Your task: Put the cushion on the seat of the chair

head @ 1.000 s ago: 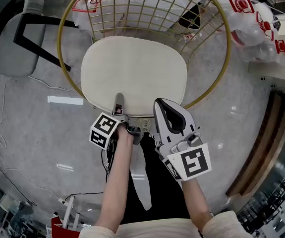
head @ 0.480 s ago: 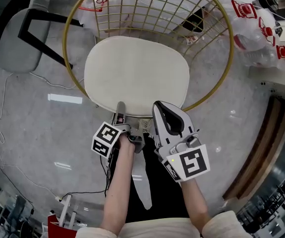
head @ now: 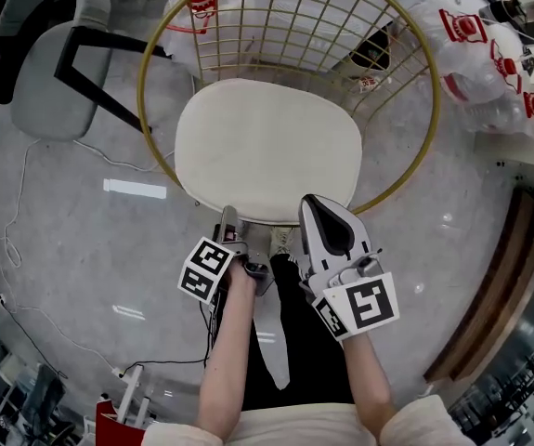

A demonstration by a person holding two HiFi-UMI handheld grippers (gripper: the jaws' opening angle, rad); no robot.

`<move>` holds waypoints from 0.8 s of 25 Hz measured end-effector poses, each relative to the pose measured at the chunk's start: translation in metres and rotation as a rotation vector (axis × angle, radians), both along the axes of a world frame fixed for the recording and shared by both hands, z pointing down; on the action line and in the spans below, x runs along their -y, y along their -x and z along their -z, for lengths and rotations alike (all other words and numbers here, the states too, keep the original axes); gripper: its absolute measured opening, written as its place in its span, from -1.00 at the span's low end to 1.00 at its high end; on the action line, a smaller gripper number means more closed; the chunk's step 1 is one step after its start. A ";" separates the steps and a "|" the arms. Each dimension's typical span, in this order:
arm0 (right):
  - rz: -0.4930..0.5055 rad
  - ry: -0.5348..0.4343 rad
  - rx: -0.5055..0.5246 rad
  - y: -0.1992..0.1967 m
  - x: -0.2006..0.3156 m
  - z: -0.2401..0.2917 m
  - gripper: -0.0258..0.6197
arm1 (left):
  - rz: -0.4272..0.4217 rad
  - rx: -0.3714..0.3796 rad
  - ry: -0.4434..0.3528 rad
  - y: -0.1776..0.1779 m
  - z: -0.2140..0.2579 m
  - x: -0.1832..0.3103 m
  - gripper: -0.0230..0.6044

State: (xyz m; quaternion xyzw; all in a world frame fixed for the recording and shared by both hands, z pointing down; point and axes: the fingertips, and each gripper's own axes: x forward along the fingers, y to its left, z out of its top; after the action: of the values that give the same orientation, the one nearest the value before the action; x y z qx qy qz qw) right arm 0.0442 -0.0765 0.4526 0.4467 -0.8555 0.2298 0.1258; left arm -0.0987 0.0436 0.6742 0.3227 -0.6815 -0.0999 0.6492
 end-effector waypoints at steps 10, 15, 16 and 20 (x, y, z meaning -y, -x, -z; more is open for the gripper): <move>-0.086 -0.027 -0.016 -0.016 0.025 0.045 -0.86 | -0.146 0.317 0.128 0.060 0.049 0.000 -0.61; -0.133 -0.040 -0.014 -0.020 0.041 0.088 -0.86 | -0.279 0.622 -0.007 0.083 0.152 0.069 -0.85; -0.145 -0.048 -0.019 -0.021 0.045 0.100 -0.86 | -0.308 0.691 -0.048 0.085 0.178 0.084 -0.86; -0.187 -0.127 -0.063 -0.026 0.062 0.156 -0.86 | -0.448 0.973 -0.255 0.074 0.296 0.144 -0.88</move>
State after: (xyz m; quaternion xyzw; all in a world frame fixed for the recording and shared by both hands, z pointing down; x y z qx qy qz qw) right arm 0.0698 -0.1382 0.2962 0.5385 -0.8186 0.1715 0.1022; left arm -0.1731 -0.1008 0.3781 0.5449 -0.8001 0.1198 0.2202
